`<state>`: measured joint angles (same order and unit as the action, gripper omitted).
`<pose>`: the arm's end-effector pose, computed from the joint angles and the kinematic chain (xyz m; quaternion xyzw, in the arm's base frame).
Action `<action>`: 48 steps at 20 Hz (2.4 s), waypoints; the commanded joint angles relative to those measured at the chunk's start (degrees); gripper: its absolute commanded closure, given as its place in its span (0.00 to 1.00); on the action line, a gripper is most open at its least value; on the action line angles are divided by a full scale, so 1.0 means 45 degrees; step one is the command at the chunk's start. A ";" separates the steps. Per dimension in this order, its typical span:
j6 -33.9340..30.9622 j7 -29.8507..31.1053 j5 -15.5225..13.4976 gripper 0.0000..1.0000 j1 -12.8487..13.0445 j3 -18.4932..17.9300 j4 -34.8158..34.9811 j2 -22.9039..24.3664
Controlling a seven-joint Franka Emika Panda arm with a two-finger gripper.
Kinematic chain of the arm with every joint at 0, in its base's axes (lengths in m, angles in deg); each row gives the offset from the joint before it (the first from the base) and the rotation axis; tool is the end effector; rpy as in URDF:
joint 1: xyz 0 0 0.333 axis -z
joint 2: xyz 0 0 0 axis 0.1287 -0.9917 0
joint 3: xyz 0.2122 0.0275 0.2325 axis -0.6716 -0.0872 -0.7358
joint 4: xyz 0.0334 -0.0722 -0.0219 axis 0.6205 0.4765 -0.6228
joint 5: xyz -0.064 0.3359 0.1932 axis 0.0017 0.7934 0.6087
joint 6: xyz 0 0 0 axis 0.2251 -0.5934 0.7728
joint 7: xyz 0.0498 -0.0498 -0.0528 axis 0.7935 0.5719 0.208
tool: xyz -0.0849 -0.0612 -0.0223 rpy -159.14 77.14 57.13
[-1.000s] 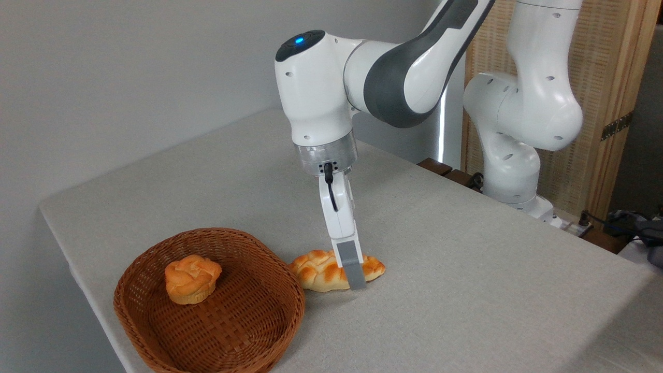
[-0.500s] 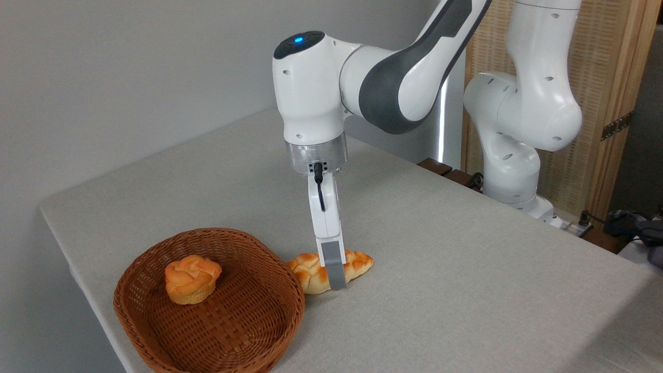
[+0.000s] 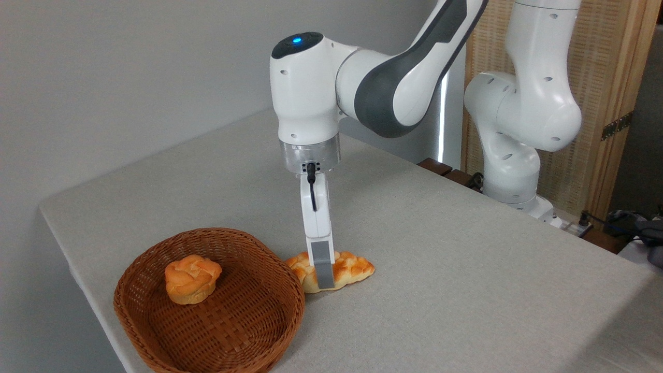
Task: Put bread into the basket
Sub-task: 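Close the gripper on the middle of the braided loaf, then lift the braided loaf and carry it over the wicker basket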
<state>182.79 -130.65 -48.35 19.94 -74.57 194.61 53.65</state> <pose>0.4760 -0.0383 0.4054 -0.7625 0.6462 -0.0204 0.0240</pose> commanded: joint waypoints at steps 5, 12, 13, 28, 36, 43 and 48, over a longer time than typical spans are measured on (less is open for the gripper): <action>0.0402 -0.0063 -0.0358 0.10 0.0122 -0.0107 0.0128 -0.0145; 0.0382 -0.0082 -0.0358 0.62 0.0122 -0.0107 0.0129 -0.0145; 0.0382 -0.0063 -0.0358 0.62 0.0122 -0.0107 0.0129 -0.0145; 0.0323 -0.0102 -0.0358 0.62 0.0122 -0.0127 0.0110 -0.0106; -0.0983 -0.0160 -0.0338 0.62 0.0141 0.0341 -0.0104 0.0342; -0.4163 -0.0160 -0.1915 0.62 0.0141 0.0596 -0.2192 0.0441; -0.4403 -0.0141 -0.3441 0.62 0.0102 0.0111 -0.2914 0.0363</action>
<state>163.88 -130.65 -60.21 20.45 -71.88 184.14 55.74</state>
